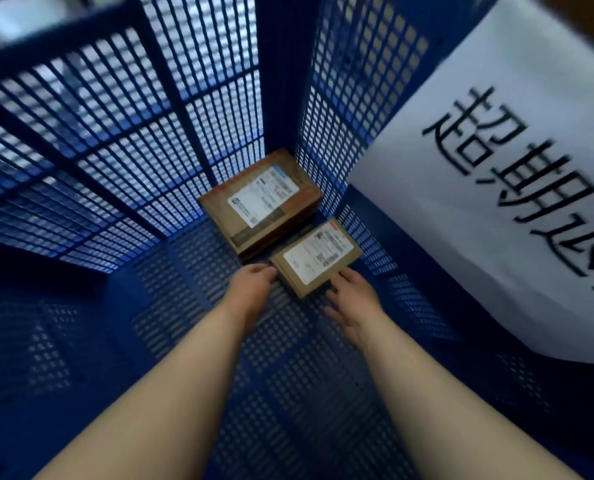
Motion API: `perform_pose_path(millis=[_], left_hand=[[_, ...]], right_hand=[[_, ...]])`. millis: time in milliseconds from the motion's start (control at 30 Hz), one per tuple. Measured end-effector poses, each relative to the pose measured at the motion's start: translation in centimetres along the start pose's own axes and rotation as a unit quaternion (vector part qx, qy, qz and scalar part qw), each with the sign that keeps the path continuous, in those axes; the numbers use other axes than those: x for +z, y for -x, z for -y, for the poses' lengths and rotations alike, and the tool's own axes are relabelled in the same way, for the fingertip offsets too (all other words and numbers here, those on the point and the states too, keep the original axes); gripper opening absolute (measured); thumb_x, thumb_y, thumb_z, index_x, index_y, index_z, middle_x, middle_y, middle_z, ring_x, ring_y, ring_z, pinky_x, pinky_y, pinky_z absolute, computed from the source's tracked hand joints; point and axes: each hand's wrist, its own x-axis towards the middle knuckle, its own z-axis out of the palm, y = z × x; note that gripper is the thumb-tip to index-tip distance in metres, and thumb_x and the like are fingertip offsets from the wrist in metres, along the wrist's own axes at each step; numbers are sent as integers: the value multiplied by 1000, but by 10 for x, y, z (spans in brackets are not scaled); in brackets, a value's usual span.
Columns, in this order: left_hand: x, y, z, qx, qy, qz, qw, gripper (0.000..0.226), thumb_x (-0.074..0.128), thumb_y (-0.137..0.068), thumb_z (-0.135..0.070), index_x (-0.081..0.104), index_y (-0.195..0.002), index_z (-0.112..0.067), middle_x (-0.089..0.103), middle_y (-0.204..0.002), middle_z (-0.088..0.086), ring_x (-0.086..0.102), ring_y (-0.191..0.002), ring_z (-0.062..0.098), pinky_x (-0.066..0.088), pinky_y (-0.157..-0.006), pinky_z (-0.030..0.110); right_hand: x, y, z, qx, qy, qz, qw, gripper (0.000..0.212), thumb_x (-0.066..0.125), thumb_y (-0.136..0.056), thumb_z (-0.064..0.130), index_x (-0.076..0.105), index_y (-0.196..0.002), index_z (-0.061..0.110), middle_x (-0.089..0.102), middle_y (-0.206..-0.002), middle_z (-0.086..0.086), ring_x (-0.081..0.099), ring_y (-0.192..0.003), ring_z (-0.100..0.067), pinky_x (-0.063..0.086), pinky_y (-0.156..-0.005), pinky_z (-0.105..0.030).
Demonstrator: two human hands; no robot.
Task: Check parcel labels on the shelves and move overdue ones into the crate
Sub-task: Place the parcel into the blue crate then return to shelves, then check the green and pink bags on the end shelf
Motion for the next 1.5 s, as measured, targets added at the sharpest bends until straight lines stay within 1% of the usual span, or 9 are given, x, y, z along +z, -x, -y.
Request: perform_pose_path(millis=[67, 167, 300, 600, 767, 900, 967, 1200, 1500], left_hand=[[-9, 30, -17, 10, 33, -11, 999, 15, 45, -98, -16, 59, -105, -16, 60, -93, 1, 57, -97, 21, 48, -87, 40], [-24, 77, -46, 37, 98, -40, 994, 22, 43, -99, -11, 55, -116, -16, 61, -99, 0, 59, -99, 18, 47, -95, 40], [-52, 155, -92, 90, 149, -71, 982, 22, 40, -100, -10, 56, -116, -13, 62, -114, 5, 61, -106, 21, 49, -97, 41], [-112, 369, -166, 210, 279, -111, 930, 21, 42, -100, -9, 60, -110, -11, 66, -103, 5, 63, -90, 19, 51, -76, 32], [-130, 514, -178, 286, 348, -148, 880, 21, 42, -99, -7, 61, -106, -11, 68, -99, 5, 63, -86, 19, 50, -79, 36], [-148, 631, -172, 344, 385, -180, 837, 20, 41, -100, -8, 61, -103, -13, 68, -94, 5, 64, -84, 19, 51, -79, 34], [-161, 690, -163, 365, 403, -200, 815, 20, 42, -100, -10, 62, -105, -13, 69, -97, 5, 65, -89, 20, 52, -82, 34], [-217, 882, -106, 423, 455, -292, 728, 22, 45, -99, -9, 65, -106, -12, 71, -100, 6, 67, -91, 21, 54, -83, 35], [-279, 1081, 0, 489, 506, -411, 580, 25, 40, -99, -6, 64, -104, -11, 70, -94, 7, 66, -84, 21, 51, -82, 36]], right_hand=[[1, 27, 12, -22, 13, 11, 1000, 44, 51, -100, 25, 43, -143, 23, 63, -120, 3, 61, -97, -11, 53, -81, -28], [10, 69, 34, -67, 33, 9, 997, 44, 52, -99, 24, 45, -142, 22, 56, -137, -3, 59, -114, -17, 48, -99, -37], [25, 147, 80, -113, 37, 36, 992, 34, 52, -98, 21, 54, -132, 24, 60, -129, -4, 58, -116, -18, 48, -101, -42], [34, 366, 180, -284, 94, 130, 945, 22, 56, -97, 14, 64, -118, 16, 69, -111, -1, 65, -103, -16, 53, -94, -36], [19, 510, 223, -371, 133, 214, 894, 17, 56, -96, 10, 66, -104, 22, 70, -105, 0, 65, -95, -12, 51, -79, -26], [8, 624, 232, -427, 173, 281, 842, 17, 58, -95, 13, 65, -99, 28, 70, -110, -1, 64, -103, -14, 50, -97, -34], [4, 681, 226, -441, 180, 323, 818, 18, 57, -96, 15, 64, -103, 29, 69, -112, 1, 63, -106, -13, 50, -96, -33], [5, 863, 183, -453, 200, 458, 739, 20, 57, -95, 14, 68, -109, 23, 72, -105, 4, 65, -101, -11, 52, -92, -31], [49, 1062, 96, -450, 231, 602, 617, 19, 57, -95, 12, 67, -105, 25, 72, -106, 1, 65, -99, -12, 51, -87, -30]])
